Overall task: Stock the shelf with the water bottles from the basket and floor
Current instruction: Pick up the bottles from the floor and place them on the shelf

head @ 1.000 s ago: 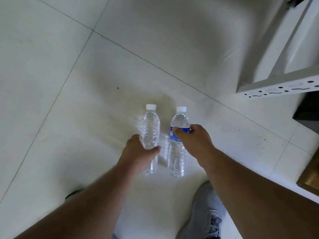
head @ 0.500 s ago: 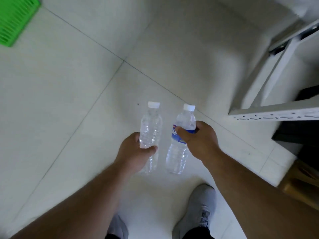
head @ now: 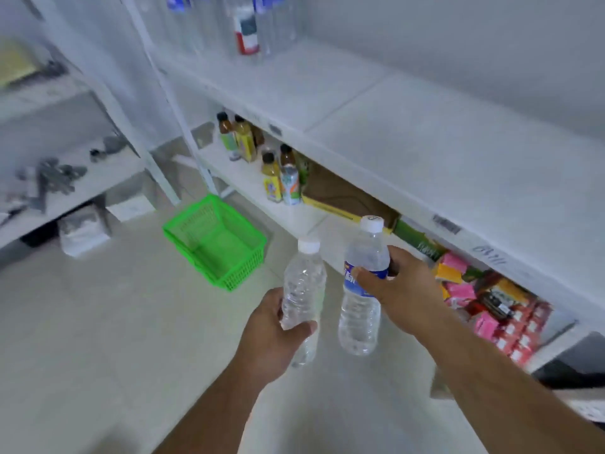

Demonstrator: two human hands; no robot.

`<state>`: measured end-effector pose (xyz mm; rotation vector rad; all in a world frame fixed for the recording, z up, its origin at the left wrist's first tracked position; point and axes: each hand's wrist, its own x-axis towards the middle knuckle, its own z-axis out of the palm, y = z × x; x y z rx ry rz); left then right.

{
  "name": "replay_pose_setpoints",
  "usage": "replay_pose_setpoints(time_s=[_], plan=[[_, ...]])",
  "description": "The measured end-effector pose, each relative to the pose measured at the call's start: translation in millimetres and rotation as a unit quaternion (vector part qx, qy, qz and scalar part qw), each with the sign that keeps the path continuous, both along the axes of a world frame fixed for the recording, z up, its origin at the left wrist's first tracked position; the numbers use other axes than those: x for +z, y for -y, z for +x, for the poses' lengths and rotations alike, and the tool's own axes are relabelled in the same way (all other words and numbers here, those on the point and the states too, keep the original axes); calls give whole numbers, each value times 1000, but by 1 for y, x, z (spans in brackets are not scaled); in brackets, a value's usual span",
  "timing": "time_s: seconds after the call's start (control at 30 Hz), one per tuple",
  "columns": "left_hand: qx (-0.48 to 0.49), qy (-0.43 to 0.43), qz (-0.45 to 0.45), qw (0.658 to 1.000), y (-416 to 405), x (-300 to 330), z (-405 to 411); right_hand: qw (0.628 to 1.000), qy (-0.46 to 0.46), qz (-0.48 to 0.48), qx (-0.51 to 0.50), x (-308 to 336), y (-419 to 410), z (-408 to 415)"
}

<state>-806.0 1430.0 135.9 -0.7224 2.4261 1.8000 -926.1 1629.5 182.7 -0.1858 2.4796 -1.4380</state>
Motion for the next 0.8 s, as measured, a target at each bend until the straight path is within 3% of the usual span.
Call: replay_pose_setpoints(time_s=[0.13, 0.27, 0.5, 0.8], plan=[[19, -79, 0, 997, 42, 126, 20, 995, -63, -70, 36, 135, 48, 30], [11, -131, -30, 991, 80, 200, 44, 987, -101, -113, 55, 208, 93, 60], [42, -161, -26, 986, 139, 247, 74, 979, -155, -124, 47, 255, 158, 80], [91, -179, 2, 980, 203, 249, 49, 975, -167, -118, 85, 255, 231, 42]])
